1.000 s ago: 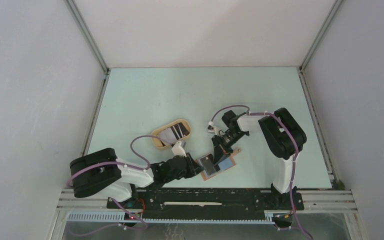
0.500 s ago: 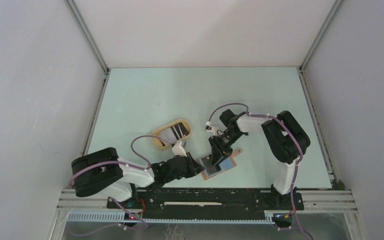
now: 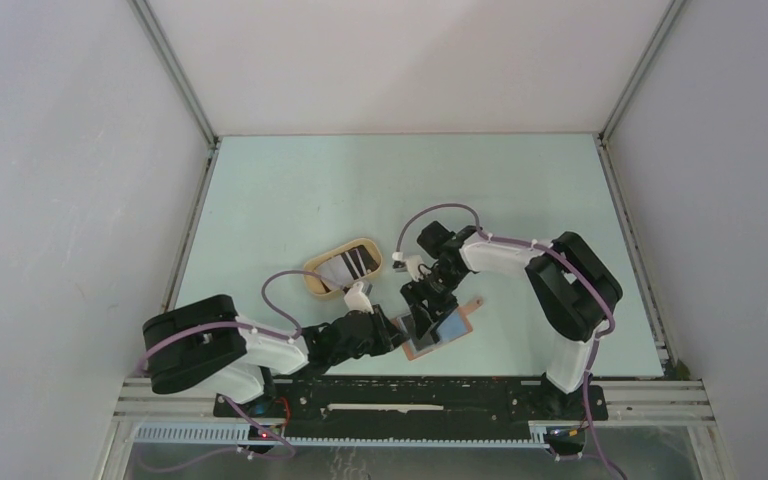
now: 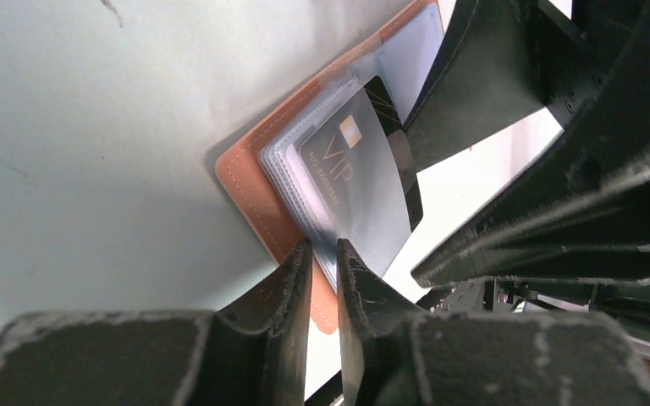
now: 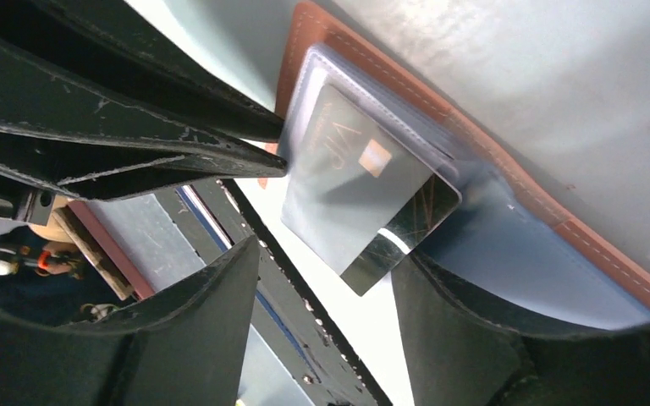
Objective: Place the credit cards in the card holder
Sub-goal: Insert the credit card into the card holder, then close the card holder at the center of the board.
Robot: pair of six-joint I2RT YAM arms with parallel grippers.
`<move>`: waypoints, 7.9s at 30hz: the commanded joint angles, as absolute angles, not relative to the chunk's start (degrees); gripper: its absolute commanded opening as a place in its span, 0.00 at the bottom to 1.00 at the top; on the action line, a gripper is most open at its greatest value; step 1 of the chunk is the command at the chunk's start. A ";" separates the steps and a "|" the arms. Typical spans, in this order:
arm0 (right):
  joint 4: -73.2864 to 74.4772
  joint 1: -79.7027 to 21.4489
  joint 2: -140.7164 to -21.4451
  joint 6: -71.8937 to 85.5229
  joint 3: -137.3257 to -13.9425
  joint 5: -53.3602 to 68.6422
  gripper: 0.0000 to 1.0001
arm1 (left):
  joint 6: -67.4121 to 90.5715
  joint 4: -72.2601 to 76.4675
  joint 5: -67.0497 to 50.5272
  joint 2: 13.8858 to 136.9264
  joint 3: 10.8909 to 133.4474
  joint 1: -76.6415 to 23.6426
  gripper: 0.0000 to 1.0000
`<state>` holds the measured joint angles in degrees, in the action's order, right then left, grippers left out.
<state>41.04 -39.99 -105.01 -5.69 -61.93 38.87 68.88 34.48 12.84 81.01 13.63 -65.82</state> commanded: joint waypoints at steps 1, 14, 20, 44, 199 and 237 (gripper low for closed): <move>41.58 -43.30 -103.46 -10.23 -63.40 37.09 0.74 | 66.25 35.59 12.53 80.42 11.17 -65.41 0.23; 52.88 -41.48 -91.82 -28.52 -66.44 38.09 1.00 | 58.37 23.78 16.64 53.64 5.97 -65.69 0.41; 52.78 -34.79 -81.53 -31.68 -64.15 45.72 1.00 | 56.26 18.33 19.02 35.85 3.46 -65.78 0.46; 34.52 -35.85 -98.96 -6.24 -58.14 44.65 0.75 | 63.93 44.15 12.90 72.90 8.61 -66.18 0.44; 41.05 -8.09 -108.81 -10.88 -65.61 45.80 0.49 | 45.24 34.96 2.65 86.58 27.67 -60.29 0.36; 42.80 -28.65 -87.80 -24.57 -63.13 41.53 0.00 | 46.44 33.22 11.77 59.91 10.19 -56.79 0.60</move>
<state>42.57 -25.67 -89.34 -23.16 -64.01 41.01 45.43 32.34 9.02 63.09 11.77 -57.47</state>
